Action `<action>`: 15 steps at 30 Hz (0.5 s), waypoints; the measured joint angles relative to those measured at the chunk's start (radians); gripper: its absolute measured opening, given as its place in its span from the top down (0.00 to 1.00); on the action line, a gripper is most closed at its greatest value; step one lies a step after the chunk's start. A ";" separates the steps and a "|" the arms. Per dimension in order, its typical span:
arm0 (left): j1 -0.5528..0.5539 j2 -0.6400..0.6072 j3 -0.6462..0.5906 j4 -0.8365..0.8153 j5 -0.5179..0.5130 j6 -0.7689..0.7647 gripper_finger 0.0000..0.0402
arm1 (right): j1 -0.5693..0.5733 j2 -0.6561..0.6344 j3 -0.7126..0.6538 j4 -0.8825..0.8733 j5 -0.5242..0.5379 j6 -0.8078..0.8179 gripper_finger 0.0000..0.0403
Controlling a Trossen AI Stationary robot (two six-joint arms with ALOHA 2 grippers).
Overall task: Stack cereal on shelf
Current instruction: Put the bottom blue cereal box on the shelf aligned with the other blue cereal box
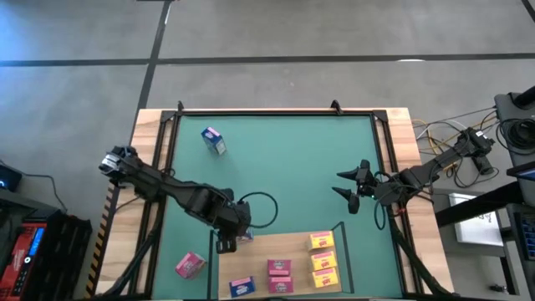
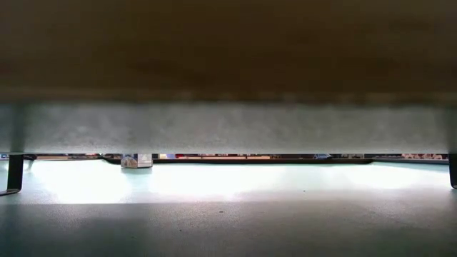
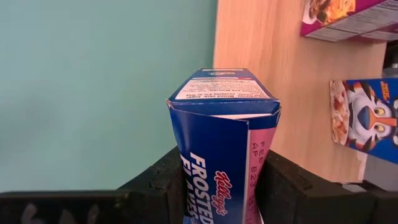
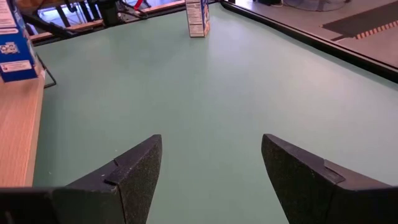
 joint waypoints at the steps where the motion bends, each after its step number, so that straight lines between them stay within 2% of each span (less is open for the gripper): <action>1: -0.001 0.002 0.000 0.000 0.000 -0.001 0.67 | 0.000 0.000 0.000 0.000 0.000 0.000 0.34; 15: -0.050 0.036 0.000 0.097 0.043 -0.037 0.67 | 0.000 0.000 0.000 0.000 0.000 0.000 0.34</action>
